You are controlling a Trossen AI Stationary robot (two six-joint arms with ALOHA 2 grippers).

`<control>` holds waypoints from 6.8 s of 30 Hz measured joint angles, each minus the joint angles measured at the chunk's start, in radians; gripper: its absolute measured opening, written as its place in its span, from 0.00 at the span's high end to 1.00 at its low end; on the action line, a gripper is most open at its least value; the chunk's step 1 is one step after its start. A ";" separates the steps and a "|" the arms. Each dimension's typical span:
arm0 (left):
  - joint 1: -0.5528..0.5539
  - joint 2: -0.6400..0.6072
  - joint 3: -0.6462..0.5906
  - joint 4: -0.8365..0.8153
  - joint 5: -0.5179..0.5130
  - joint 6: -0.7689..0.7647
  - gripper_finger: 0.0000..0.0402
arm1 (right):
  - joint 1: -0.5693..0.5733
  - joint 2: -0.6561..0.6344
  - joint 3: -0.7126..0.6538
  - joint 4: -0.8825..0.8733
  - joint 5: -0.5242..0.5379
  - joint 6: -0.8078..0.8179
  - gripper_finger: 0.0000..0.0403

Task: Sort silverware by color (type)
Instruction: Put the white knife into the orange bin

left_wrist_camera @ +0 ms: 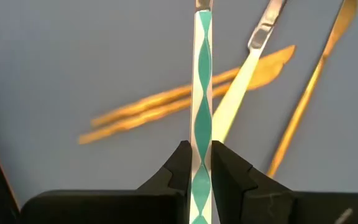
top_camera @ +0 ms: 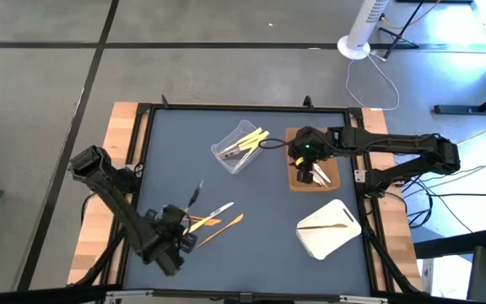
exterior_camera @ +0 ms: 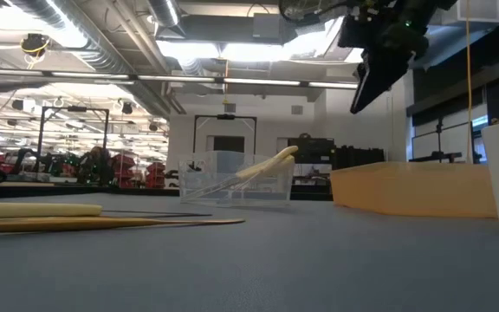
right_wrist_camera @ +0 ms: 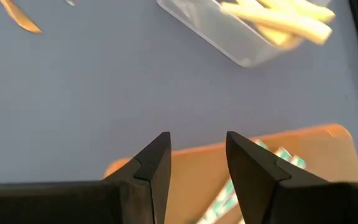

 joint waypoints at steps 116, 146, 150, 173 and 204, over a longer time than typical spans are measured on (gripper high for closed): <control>0.606 -0.003 0.002 0.733 -0.184 2.189 0.89 | -0.001 0.336 -0.003 0.640 -0.692 0.678 0.97; 0.570 -0.002 0.002 0.743 -0.274 2.156 0.68 | -0.003 0.333 0.001 0.616 -0.685 0.667 0.98; 0.560 -0.004 0.002 0.724 -0.329 2.135 0.68 | -0.003 0.314 0.000 0.559 -0.683 0.638 0.98; 0.526 -0.048 0.001 0.539 -0.264 1.943 0.68 | -0.002 0.025 -0.001 0.254 -0.436 0.576 0.98; 0.526 -0.048 0.001 0.536 -0.222 1.892 0.68 | -0.003 -0.450 -0.160 -0.019 0.191 0.632 0.98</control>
